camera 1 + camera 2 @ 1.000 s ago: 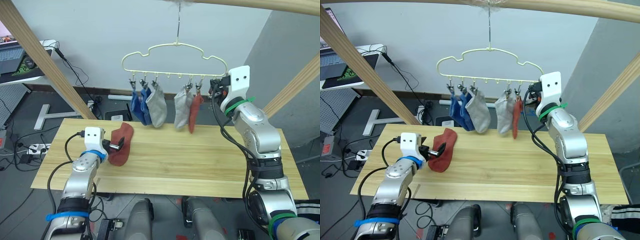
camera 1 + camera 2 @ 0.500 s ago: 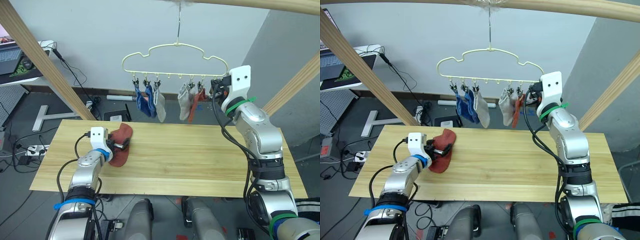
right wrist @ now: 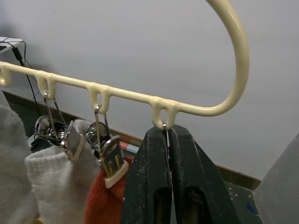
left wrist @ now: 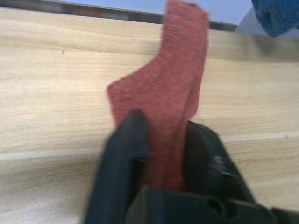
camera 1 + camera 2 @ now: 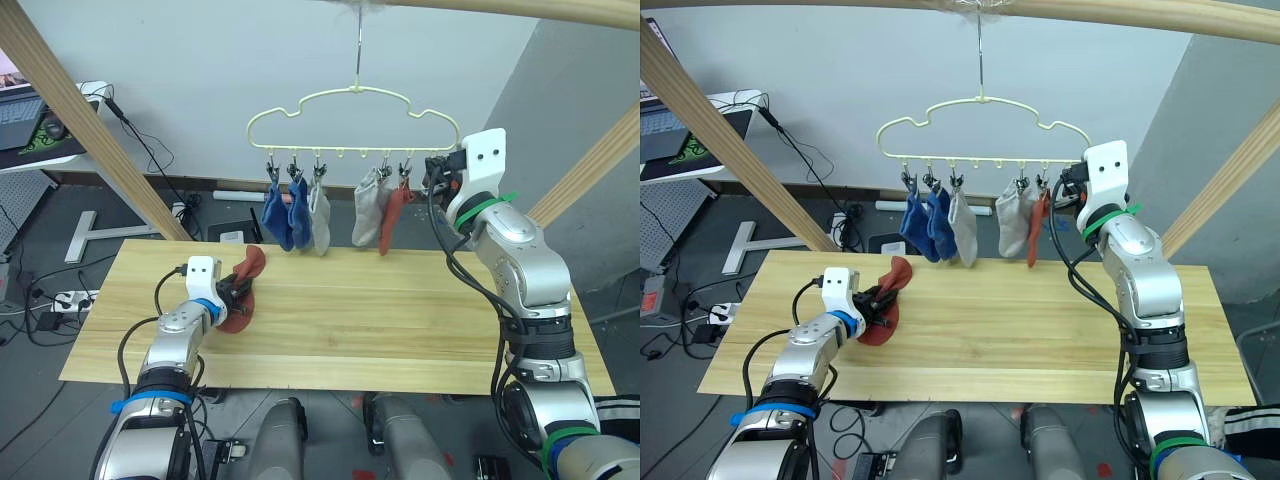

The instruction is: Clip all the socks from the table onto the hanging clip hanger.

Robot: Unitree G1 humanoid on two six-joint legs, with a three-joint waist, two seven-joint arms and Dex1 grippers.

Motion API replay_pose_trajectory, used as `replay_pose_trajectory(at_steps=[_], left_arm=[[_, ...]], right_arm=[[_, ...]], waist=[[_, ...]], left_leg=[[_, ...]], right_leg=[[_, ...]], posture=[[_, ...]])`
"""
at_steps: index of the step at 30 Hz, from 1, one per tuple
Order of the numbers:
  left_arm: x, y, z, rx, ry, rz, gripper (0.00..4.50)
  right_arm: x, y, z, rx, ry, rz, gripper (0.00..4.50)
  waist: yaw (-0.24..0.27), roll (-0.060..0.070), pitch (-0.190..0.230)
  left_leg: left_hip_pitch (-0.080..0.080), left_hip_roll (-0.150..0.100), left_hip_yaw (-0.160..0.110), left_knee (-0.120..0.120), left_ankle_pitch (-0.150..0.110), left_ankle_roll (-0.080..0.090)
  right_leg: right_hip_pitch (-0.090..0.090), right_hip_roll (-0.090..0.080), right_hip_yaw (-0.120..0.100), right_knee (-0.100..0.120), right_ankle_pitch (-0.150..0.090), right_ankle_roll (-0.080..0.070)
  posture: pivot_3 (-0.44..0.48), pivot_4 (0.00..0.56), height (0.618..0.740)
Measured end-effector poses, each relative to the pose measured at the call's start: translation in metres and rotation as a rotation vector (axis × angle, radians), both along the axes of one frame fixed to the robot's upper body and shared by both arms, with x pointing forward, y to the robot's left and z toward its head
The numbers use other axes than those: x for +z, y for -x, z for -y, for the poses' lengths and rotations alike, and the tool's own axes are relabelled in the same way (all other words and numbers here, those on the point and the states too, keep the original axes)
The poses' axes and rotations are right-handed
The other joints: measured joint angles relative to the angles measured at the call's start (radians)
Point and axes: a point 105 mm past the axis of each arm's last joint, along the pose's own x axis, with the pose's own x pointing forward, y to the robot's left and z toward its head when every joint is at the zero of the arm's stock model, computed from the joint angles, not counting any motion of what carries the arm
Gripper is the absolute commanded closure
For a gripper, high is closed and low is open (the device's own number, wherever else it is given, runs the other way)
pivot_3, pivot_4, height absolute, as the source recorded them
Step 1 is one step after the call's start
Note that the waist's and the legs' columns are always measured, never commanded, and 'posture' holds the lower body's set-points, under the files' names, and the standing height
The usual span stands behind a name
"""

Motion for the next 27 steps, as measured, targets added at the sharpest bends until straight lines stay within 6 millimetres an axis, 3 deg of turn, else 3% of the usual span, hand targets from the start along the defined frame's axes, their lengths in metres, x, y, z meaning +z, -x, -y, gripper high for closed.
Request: replay_pose_trajectory(at_steps=[2,4,6,8,10,14,20,25,27], left_arm=[[0.0,0.0,0.003,-0.008,0.014,0.0,4.47],[0.001,0.003,0.01,-0.035,0.048,-0.005,4.47],[0.0,0.014,0.033,-0.111,0.117,-0.017,4.47],[0.006,0.027,0.07,-0.208,0.211,-0.025,4.47],[0.023,0.033,0.105,-0.301,0.292,-0.016,4.47],[0.069,0.046,0.145,-0.458,0.37,0.027,4.47],[0.079,0.058,0.178,-0.553,0.446,-0.031,4.47],[0.116,0.06,0.214,-0.669,0.546,0.004,4.47],[0.119,0.061,0.217,-0.685,0.56,0.003,4.47]], right_arm=[[0.001,0.0,0.0,0.001,-0.001,0.001,4.5],[0.002,-0.002,0.0,0.002,-0.008,-0.005,4.5],[0.004,-0.003,-0.002,0.044,-0.053,-0.047,4.5],[0.004,-0.001,-0.005,0.136,-0.146,-0.149,4.5],[0.002,0.003,-0.011,0.214,-0.21,-0.245,4.5],[0.01,0.009,-0.005,0.265,-0.314,-0.356,4.5],[0.014,0.014,-0.002,0.297,-0.368,-0.421,4.5],[0.019,0.018,-0.002,0.332,-0.448,-0.491,4.5],[0.02,0.019,-0.003,0.342,-0.474,-0.509,4.5]], waist=[[0.0,0.0,0.0],[-0.001,0.0,0.0],[-0.003,0.0,0.0],[-0.001,0.0,0.001],[0.0,-0.001,0.001],[-0.008,0.0,0.002],[-0.022,0.0,0.002],[-0.024,0.0,0.003],[-0.028,0.0,0.002]], left_leg=[[0.0,0.0,0.0,0.0,0.0,0.0],[0.0,0.0,0.0,0.0,0.0,0.0],[0.0,0.0,0.0,-0.001,0.0,0.0],[-0.001,0.0,-0.001,-0.001,0.0,0.0],[-0.002,0.0,-0.001,0.0,0.0,0.0],[-0.001,0.0,-0.002,-0.001,0.0,0.0],[-0.001,-0.001,-0.002,-0.001,0.0,0.0],[-0.002,-0.001,-0.002,-0.001,0.0,0.0],[-0.003,-0.001,-0.002,-0.002,0.0,0.0]], right_leg=[[0.0,0.0,0.0,0.0,0.0,0.0],[0.0,0.0,0.001,-0.001,0.0,0.0],[0.0,-0.001,0.001,-0.001,0.0,0.0],[0.0,-0.002,0.0,-0.001,0.0,0.0],[0.0,-0.003,-0.001,-0.001,0.0,0.0],[0.0,0.001,0.001,-0.001,0.0,0.0],[0.0,0.004,0.001,-0.002,0.0,0.0],[0.0,0.004,0.002,-0.005,0.0,0.001],[0.0,0.004,0.001,-0.007,0.0,0.001]], posture=[[-0.057,0.313,0.74],[-0.057,0.313,0.74],[-0.056,0.313,0.74],[-0.056,0.313,0.74],[-0.056,0.311,0.74],[-0.056,0.311,0.74],[-0.074,0.303,0.74],[-0.09,0.298,0.74],[-0.093,0.293,0.74]])
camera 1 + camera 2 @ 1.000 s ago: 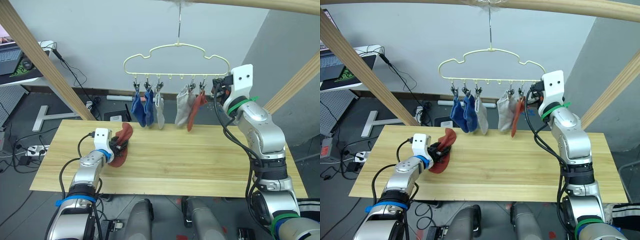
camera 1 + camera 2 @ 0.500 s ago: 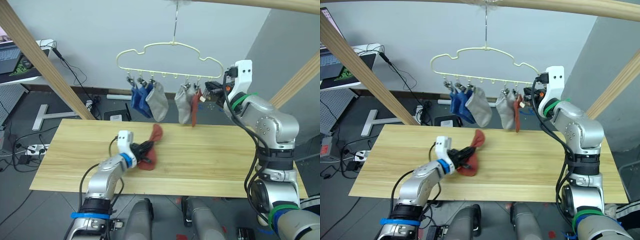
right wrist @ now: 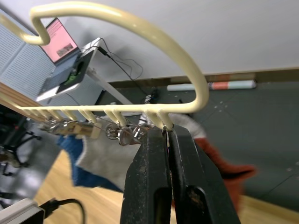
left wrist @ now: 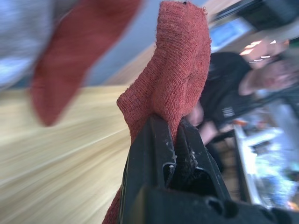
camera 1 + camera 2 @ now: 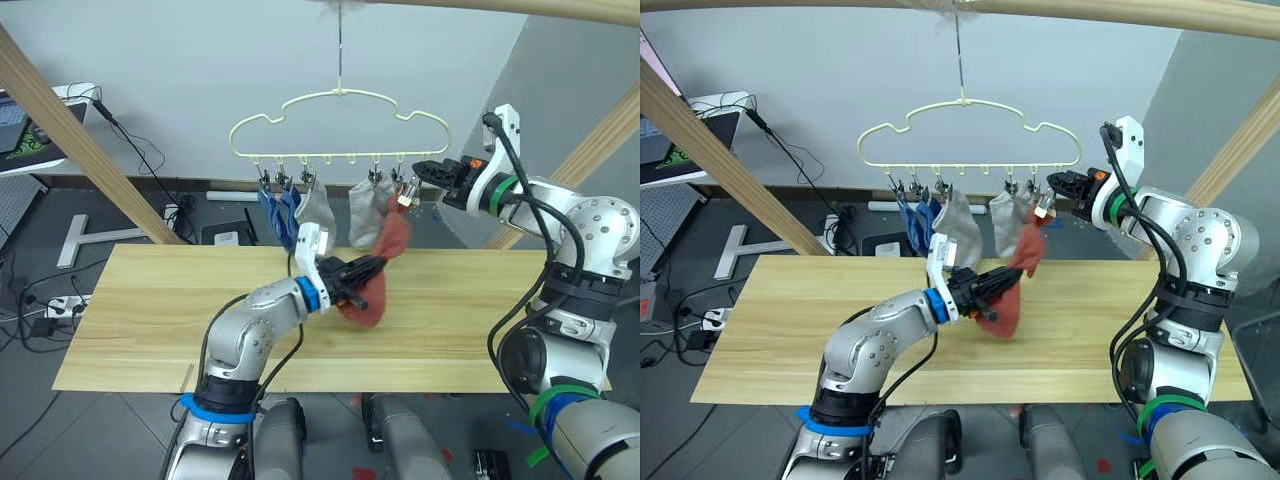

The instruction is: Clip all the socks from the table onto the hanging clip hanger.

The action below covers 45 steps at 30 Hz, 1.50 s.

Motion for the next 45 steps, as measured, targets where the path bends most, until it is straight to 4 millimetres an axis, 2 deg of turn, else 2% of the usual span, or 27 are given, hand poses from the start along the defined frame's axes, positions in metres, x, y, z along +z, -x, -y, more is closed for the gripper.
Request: replay_pose_trajectory(at_steps=[4,8,32,35,45], left_arm=[[-0.003,0.0,0.0,-0.005,0.014,-0.038,4.47],[0.002,-0.001,0.004,-0.018,0.071,-0.072,4.47],[0.016,-0.01,0.009,-0.041,0.078,-0.028,4.47],[0.02,-0.011,0.012,-0.047,0.077,-0.007,4.5],[0.022,-0.01,0.014,-0.053,0.077,0.012,4.5]], right_arm=[[0.001,0.003,0.001,0.011,-0.061,-0.037,4.5],[0.001,0.007,0.0,0.031,-0.085,-0.062,4.5],[-0.003,0.013,0.001,0.05,-0.114,-0.104,4.5],[-0.003,0.013,0.001,0.051,-0.119,-0.104,3.83],[-0.001,0.014,0.006,0.047,-0.129,-0.094,0.22]], waist=[[-0.003,0.0,0.0],[-0.003,0.0,0.0],[-0.006,0.0,0.0],[-0.006,0.0,0.0],[-0.008,0.0,0.0]], left_leg=[[-0.001,0.0,0.0,-0.002,0.0,0.0],[-0.002,0.0,0.0,-0.001,0.0,0.0],[-0.004,0.0,-0.001,-0.001,0.0,0.0],[-0.004,0.0,-0.001,-0.001,0.0,0.0],[-0.004,0.0,-0.001,-0.001,0.0,0.0]], right_leg=[[0.0,0.002,-0.002,-0.001,0.0,0.0],[0.0,0.002,-0.002,-0.003,0.0,0.0],[-0.001,0.001,-0.002,-0.004,0.0,0.0],[-0.001,0.001,-0.002,-0.004,0.0,0.0],[-0.001,0.001,-0.002,-0.003,0.0,0.0]], posture=[[-0.099,0.29,0.74],[-0.109,0.286,0.74],[-0.11,0.274,0.74],[-0.109,0.273,0.74],[-0.107,0.273,0.74]])
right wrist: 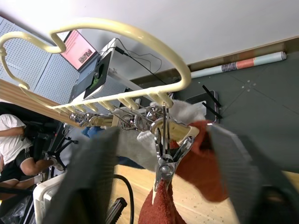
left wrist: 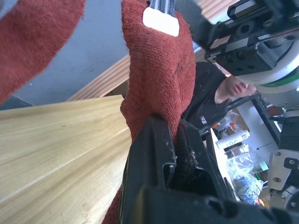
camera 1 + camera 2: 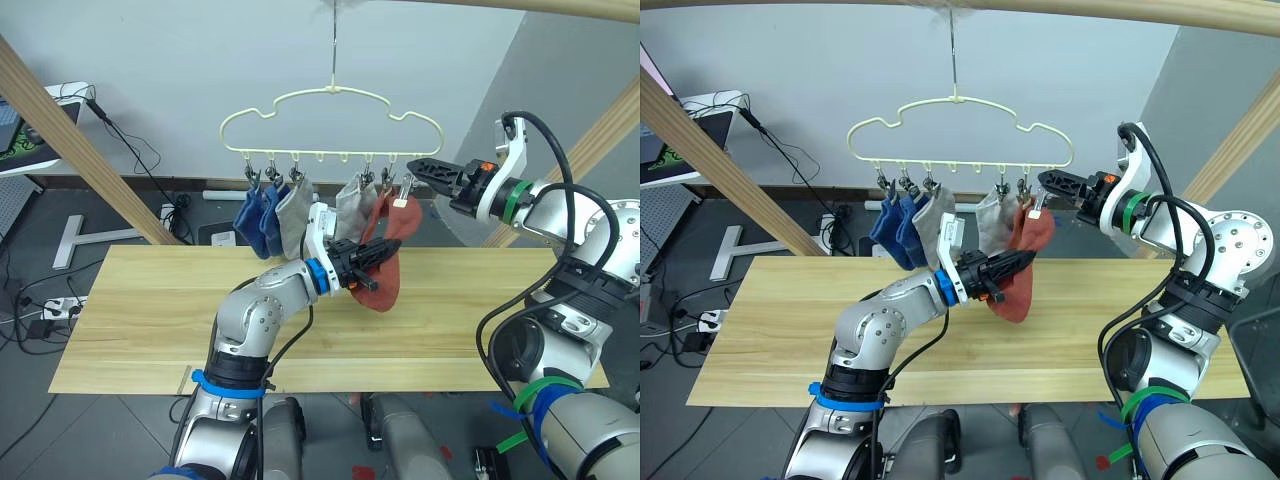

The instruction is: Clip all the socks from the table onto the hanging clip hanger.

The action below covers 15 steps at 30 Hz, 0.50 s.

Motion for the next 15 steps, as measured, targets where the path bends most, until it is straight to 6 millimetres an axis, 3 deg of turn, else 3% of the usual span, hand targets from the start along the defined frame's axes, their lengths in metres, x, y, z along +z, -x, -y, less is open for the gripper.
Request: replay_pose_trajectory(at_steps=[2,6,10,15], left_arm=[[0.0,-0.001,0.002,0.006,-0.009,0.023,4.5],[-0.008,-0.006,-0.002,0.032,-0.024,0.025,3.41],[-0.019,-0.005,-0.009,0.023,-0.052,0.004,2.15],[-0.027,-0.002,-0.017,0.002,-0.084,-0.003,0.65]], right_arm=[[0.003,0.001,0.008,-0.013,0.012,0.012,0.09],[0.0,0.007,0.028,-0.048,0.093,0.043,0.0],[-0.026,0.011,0.027,-0.018,0.142,-0.007,0.0],[-0.03,0.021,0.029,-0.001,0.223,0.048,0.0]], waist=[[0.003,0.0,0.0],[0.003,0.0,0.0],[-0.004,0.0,0.0],[-0.016,0.0,0.0]], left_leg=[[-0.001,0.0,0.0,0.0,0.0,0.0],[-0.001,0.0,0.0,0.0,0.0,0.0],[-0.001,0.0,0.001,0.0,0.0,0.0],[0.0,0.0,-0.001,0.001,0.0,0.0]], right_leg=[[0.0,0.0,0.0,0.0,0.0,0.0],[0.0,-0.001,0.0,-0.002,0.0,0.0],[-0.001,0.0,0.001,0.0,0.0,0.0],[0.0,0.001,0.0,0.001,0.0,0.0]], posture=[[-0.107,0.273,0.74],[-0.115,0.27,0.74],[-0.117,0.271,0.74],[-0.108,0.273,0.74]])
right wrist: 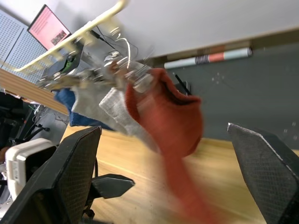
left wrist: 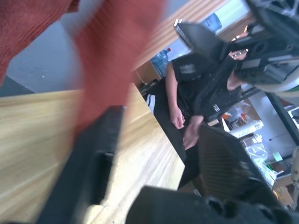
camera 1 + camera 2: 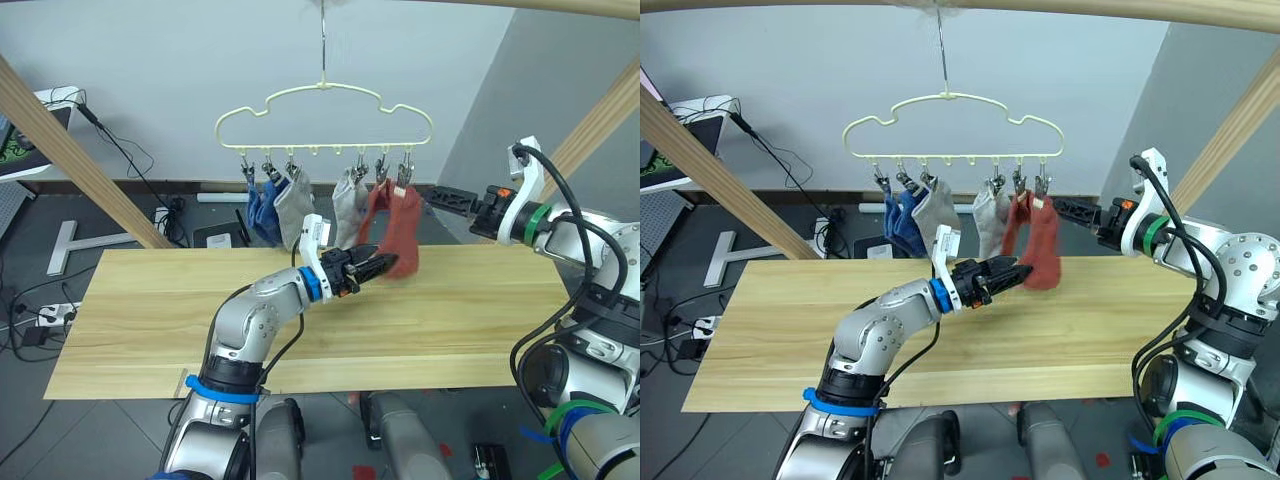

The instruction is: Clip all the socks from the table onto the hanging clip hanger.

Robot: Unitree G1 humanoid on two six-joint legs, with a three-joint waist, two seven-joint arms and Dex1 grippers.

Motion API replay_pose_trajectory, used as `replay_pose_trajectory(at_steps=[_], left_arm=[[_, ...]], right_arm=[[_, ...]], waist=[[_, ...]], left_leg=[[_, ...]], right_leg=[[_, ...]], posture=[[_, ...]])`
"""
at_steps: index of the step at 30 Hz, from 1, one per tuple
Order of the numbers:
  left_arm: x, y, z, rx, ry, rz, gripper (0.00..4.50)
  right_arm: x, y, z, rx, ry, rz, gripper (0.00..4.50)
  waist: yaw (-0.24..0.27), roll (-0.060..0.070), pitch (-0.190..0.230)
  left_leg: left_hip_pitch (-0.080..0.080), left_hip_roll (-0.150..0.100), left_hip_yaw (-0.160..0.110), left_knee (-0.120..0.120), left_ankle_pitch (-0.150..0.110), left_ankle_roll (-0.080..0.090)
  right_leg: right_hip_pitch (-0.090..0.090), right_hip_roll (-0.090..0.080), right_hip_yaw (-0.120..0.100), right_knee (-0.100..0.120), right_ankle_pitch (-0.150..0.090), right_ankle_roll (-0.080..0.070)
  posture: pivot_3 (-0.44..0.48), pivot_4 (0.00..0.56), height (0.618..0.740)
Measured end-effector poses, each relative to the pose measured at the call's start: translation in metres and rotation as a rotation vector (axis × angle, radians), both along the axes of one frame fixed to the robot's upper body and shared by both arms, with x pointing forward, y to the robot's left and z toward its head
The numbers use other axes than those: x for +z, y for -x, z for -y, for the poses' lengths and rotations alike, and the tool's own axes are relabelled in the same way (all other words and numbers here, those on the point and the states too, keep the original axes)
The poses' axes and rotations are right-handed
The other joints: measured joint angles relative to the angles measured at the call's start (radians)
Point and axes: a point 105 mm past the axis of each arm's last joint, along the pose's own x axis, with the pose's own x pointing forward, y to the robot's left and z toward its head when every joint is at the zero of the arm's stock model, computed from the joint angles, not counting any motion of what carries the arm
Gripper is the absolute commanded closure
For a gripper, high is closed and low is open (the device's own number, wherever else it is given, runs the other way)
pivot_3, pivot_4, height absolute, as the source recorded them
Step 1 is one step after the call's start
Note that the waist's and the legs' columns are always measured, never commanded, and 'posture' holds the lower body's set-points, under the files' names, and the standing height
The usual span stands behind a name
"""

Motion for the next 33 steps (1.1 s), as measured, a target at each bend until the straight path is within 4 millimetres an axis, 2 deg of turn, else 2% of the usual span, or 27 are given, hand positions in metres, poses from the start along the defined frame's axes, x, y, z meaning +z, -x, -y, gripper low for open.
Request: replay_pose_trajectory(at_steps=[2,4,6,10,12,14,16,17,18,21,24,27,30,33], left_arm=[[-0.012,0.0,-0.022,0.026,-0.057,-0.02,0.03],[-0.024,0.001,-0.046,0.061,-0.117,-0.044,0.01],[-0.028,0.002,-0.07,0.103,-0.184,-0.037,0.01],[-0.024,0.004,-0.107,0.164,-0.313,0.047,0.01],[-0.028,0.009,-0.133,0.205,-0.39,0.058,0.01],[-0.027,0.014,-0.173,0.278,-0.503,0.076,0.01],[-0.015,0.019,-0.226,0.408,-0.612,0.094,0.01],[-0.006,0.021,-0.245,0.465,-0.646,0.114,0.01],[0.0,0.022,-0.256,0.494,-0.668,0.127,0.01],[0.008,0.03,-0.275,0.528,-0.696,0.146,0.01],[0.012,0.035,-0.288,0.554,-0.708,0.15,0.01],[0.017,0.05,-0.303,0.539,-0.763,0.133,0.01],[0.027,0.053,-0.309,0.543,-0.78,0.167,0.01],[0.026,0.053,-0.311,0.545,-0.769,0.154,0.01]], right_arm=[[-0.019,0.007,0.003,0.012,0.045,-0.031,0.0],[-0.039,0.014,0.008,0.019,0.098,-0.068,0.0],[-0.05,0.02,0.016,0.036,0.22,-0.054,0.0],[-0.053,0.026,0.019,0.117,0.434,0.089,0.0],[-0.059,0.03,0.021,0.164,0.496,0.148,0.0],[-0.062,0.035,0.023,0.208,0.526,0.202,0.0],[-0.06,0.039,0.027,0.241,0.545,0.249,0.0],[-0.058,0.039,0.027,0.25,0.551,0.268,0.0],[-0.057,0.04,0.027,0.26,0.554,0.284,0.0],[-0.055,0.042,0.029,0.284,0.567,0.313,0.0],[-0.055,0.042,0.033,0.286,0.566,0.314,0.0],[-0.052,0.044,0.036,0.303,0.578,0.316,0.0],[-0.048,0.043,0.038,0.296,0.579,0.331,0.0],[-0.045,0.041,0.037,0.293,0.575,0.341,0.0]], waist=[[-0.001,0.0,0.0],[-0.004,0.0,0.0],[-0.004,0.001,0.001],[-0.002,0.0,0.001],[-0.003,0.0,0.001],[-0.003,-0.001,0.002],[-0.002,-0.001,0.002],[0.002,-0.001,0.002],[0.005,0.0,0.002],[0.023,0.0,0.002],[0.037,-0.001,0.002],[0.051,-0.001,0.002],[0.055,-0.001,0.002],[0.058,-0.001,0.002]], left_leg=[[0.0,0.0,0.0,-0.001,0.0,0.0],[0.0,0.0,0.001,-0.001,0.0,0.0],[0.0,0.0,0.001,-0.001,0.0,0.0],[0.002,0.0,0.001,0.0,0.0,0.0],[0.003,0.0,0.001,0.0,0.0,0.0],[0.003,0.001,0.001,-0.002,0.0,0.0],[0.004,0.002,0.001,-0.003,0.0,0.0],[0.004,0.002,0.001,-0.004,0.0,0.0],[0.004,0.002,0.001,-0.004,0.0,0.0],[0.005,0.003,0.002,-0.004,0.0,0.0],[0.004,0.002,0.003,-0.004,0.0,0.0],[0.004,0.002,0.004,-0.004,-0.001,-0.001],[0.004,0.002,0.004,-0.004,0.0,-0.001],[0.004,0.002,0.004,-0.004,0.0,-0.001]], right_leg=[[0.0,0.0,0.0,0.0,0.0,0.0],[-0.002,0.0,0.001,0.0,0.0,0.0],[-0.002,0.0,0.002,0.0,0.0,0.0],[0.0,-0.001,0.002,0.0,0.0,0.0],[0.0,-0.001,0.003,-0.001,0.0,0.0],[-0.001,-0.001,0.003,0.0,0.0,0.0],[-0.002,-0.001,0.002,0.0,-0.001,-0.001],[-0.001,-0.001,0.002,0.0,-0.001,-0.002],[-0.001,-0.001,0.002,0.0,-0.001,-0.002],[-0.001,-0.006,0.002,-0.001,-0.003,-0.005],[-0.001,-0.009,0.002,-0.003,-0.005,-0.007],[-0.002,-0.012,0.002,-0.003,-0.005,-0.008],[-0.002,-0.014,0.0,-0.002,-0.005,-0.009],[-0.001,-0.014,-0.001,-0.002,-0.005,-0.009]], posture=[[-0.108,0.273,0.74],[-0.094,0.278,0.74],[-0.094,0.278,0.74],[-0.069,0.28,0.74],[-0.052,0.282,0.74],[-0.038,0.283,0.74],[-0.014,0.282,0.74],[-0.014,0.282,0.74],[0.005,0.282,0.74],[0.005,0.282,0.74],[0.045,0.279,0.74],[0.048,0.278,0.74],[0.048,0.278,0.74],[0.052,0.274,0.74]])
